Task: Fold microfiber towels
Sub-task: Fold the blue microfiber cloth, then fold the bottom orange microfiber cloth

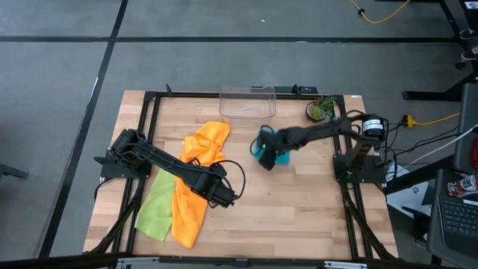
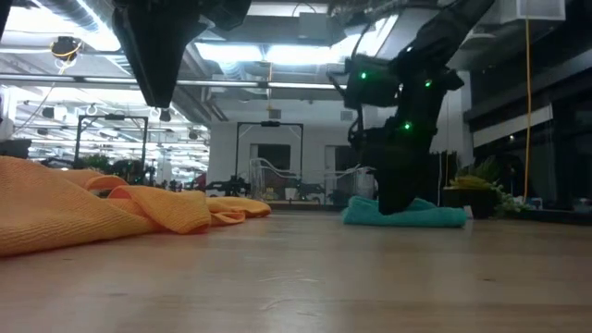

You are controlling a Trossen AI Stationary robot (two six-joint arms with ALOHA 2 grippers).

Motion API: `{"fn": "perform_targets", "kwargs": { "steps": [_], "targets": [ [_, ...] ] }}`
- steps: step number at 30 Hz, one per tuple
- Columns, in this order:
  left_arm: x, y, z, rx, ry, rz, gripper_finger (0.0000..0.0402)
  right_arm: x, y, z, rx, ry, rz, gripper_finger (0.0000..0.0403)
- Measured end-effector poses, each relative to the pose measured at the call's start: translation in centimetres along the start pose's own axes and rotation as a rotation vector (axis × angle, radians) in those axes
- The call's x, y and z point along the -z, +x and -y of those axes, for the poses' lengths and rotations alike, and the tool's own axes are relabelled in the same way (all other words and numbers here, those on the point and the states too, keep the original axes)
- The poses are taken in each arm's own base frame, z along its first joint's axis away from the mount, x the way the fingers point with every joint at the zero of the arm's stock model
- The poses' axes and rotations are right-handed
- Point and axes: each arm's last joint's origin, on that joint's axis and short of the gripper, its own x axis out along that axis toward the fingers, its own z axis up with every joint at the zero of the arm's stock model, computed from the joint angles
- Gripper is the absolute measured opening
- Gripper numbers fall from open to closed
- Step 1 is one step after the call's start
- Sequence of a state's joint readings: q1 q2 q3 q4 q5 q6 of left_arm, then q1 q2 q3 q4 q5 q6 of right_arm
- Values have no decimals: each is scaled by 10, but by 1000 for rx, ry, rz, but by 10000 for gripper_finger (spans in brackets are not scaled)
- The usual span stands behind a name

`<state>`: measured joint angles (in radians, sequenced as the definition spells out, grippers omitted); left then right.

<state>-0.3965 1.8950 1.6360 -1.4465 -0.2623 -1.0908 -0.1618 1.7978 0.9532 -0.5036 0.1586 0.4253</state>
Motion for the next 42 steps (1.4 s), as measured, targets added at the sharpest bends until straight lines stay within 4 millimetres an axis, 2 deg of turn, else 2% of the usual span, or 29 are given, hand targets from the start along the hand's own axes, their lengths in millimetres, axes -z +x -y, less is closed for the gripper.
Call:
{"fn": "perform_targets", "kwargs": {
  "steps": [4, 8, 13, 18, 20, 24, 29, 35, 42],
  "targets": [
    [0, 0, -1, -9, 4, 3, 169, -6, 2, 19, -22, 10, -16, 200],
    [2, 0, -3, -34, 22, -10, 169, -8, -10, 30, -21, 35, 8, 200],
    [5, -10, -12, -29, 41, -4, 169, -12, -54, 40, -51, 84, 137, 200],
    [10, -34, -31, 36, 18, 51, 169, -6, -96, 38, -134, 105, 261, 200],
    [13, -48, -43, 70, -15, 102, 169, -5, -108, 30, -200, 91, 319, 200],
    [20, -71, -64, 133, -71, 193, 169, -5, -121, -1, -324, 30, 449, 200],
    [28, -86, -78, 158, -104, 294, 169, -2, -118, -54, -492, -50, 580, 200],
    [30, -87, -78, 160, -102, 312, 169, 8, -99, -111, -641, -129, 661, 200],
    [30, -87, -78, 159, -112, 314, 169, 8, -68, -143, -674, -96, 573, 200]
  ]
}}
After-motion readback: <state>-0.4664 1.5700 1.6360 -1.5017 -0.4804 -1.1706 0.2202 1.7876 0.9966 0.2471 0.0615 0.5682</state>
